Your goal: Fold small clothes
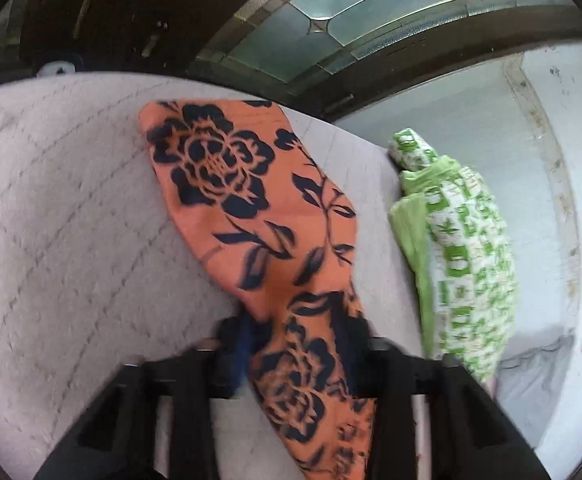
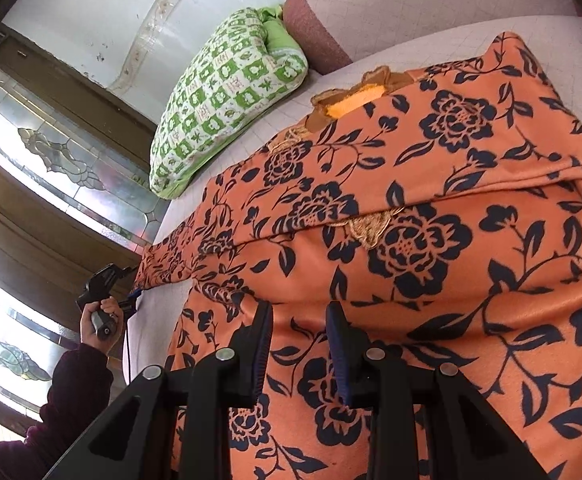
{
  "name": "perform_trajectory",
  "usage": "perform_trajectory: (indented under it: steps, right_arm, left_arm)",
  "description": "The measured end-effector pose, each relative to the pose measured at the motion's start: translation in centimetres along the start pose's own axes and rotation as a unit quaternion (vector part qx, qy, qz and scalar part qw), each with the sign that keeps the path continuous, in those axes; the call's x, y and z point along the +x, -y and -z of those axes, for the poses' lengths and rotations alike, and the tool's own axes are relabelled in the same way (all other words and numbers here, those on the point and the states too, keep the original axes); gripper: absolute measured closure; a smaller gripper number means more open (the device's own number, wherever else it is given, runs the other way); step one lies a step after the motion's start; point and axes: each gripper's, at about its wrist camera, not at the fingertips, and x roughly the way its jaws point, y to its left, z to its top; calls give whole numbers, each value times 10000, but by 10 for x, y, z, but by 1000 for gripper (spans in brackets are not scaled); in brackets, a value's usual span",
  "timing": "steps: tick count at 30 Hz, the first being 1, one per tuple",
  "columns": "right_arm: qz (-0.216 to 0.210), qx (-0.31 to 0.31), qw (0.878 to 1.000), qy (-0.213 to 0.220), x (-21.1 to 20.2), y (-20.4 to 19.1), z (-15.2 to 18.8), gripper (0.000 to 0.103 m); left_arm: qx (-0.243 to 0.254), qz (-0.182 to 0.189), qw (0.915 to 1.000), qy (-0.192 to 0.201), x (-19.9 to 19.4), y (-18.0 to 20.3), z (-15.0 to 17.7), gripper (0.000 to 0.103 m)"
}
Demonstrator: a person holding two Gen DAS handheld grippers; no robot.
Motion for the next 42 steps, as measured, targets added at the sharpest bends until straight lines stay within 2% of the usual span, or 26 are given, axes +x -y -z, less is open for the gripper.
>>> perform_trajectory:
  steps: [1, 4, 10, 14, 17, 20, 23, 24, 26, 27, 28, 29, 30, 31, 33, 34, 35, 36, 37, 38, 39, 40, 41, 42]
  right_arm:
    - [34, 14, 10000, 23, -1, 2, -1, 73]
    - [77, 71, 9999, 74, -3, 7, -4, 73]
    - [247, 103, 9992, 287, -14, 16, -10, 73]
    - [274, 374, 9973, 565, -34, 33, -18, 73]
    - [310, 636, 9944, 790, -51, 50, -23, 73]
    - [357, 986, 9894, 1008, -70, 74, -27, 73]
    - [382, 1341, 9829, 1204, -89, 99, -28, 73]
    - [371, 1479, 9798, 1291, -97, 108, -28, 73]
    - [354, 1648, 9757, 1400, -109, 122, -28, 73]
    - [313, 1778, 9725, 1470, -116, 131, -29, 73]
    - [276, 1850, 9708, 1502, -119, 136, -29, 73]
    - [239, 1934, 9687, 1539, -123, 141, -28, 73]
    - [220, 2008, 9665, 1583, -127, 146, -29, 73]
    - [232, 2040, 9651, 1624, -131, 150, -29, 73]
    - [284, 2123, 9615, 1719, -138, 155, -29, 72]
    - [316, 2182, 9595, 1754, -140, 158, -30, 72]
    - [321, 2222, 9582, 1772, -141, 158, -29, 67]
    - [306, 2293, 9561, 1798, -142, 160, -29, 42]
    - [260, 2372, 9533, 1851, -144, 161, -27, 24]
    - [189, 2450, 9494, 1954, -146, 161, -25, 24]
    - [164, 2420, 9500, 1968, -148, 160, -25, 24]
    - [186, 2328, 9532, 1920, -146, 157, -26, 24]
    - [228, 2218, 9571, 1849, -143, 151, -28, 24]
    - [288, 2059, 9628, 1726, -138, 144, -30, 24]
  left_arm:
    - [51, -161, 9999, 23, 2, -1, 0, 96]
    - [19, -93, 9998, 172, -3, -5, 2, 97]
    - [992, -106, 9940, 452, -35, 49, 10, 98]
    - [1868, -19, 9811, 504, -63, 112, 32, 98]
    - [2571, 167, 9656, 346, -85, 162, 66, 98]
    - [3308, 375, 9426, 252, -104, 215, 117, 98]
    - [4021, 707, 9128, 96, -119, 266, 185, 98]
    - [4268, 829, 9005, 16, -121, 281, 212, 98]
    - [4769, 1175, 8705, -319, -124, 305, 279, 98]
    - [4913, 1298, 8600, -460, -125, 311, 303, 98]
    - [5124, 1448, 8435, -707, -121, 317, 339, 98]
    - [5375, 1546, 8219, -1081, -113, 320, 381, 98]
    - [5580, 1526, 8026, -1456, -102, 321, 417, 93]
    - [5733, 1441, 7875, -1743, -94, 319, 445, 87]
    - [6038, 1241, 7523, -2325, -80, 311, 495, 57]
    - [6150, 1226, 7410, -2400, -79, 306, 511, 56]
    - [6181, 1337, 7378, -2360, -83, 301, 515, 55]
    - [6172, 1498, 7373, -2304, -88, 298, 513, 52]
    - [6085, 1681, 7433, -2212, -94, 295, 501, 49]
    - [5965, 1809, 7540, -2073, -99, 291, 486, 37]
    - [5818, 1898, 7696, -1822, -104, 287, 468, 28]
    - [5669, 1917, 7880, -1443, -110, 280, 447, 25]
    - [5576, 1841, 8018, -1109, -112, 273, 429, 23]
    - [5528, 1611, 8140, -760, -111, 265, 413, 23]
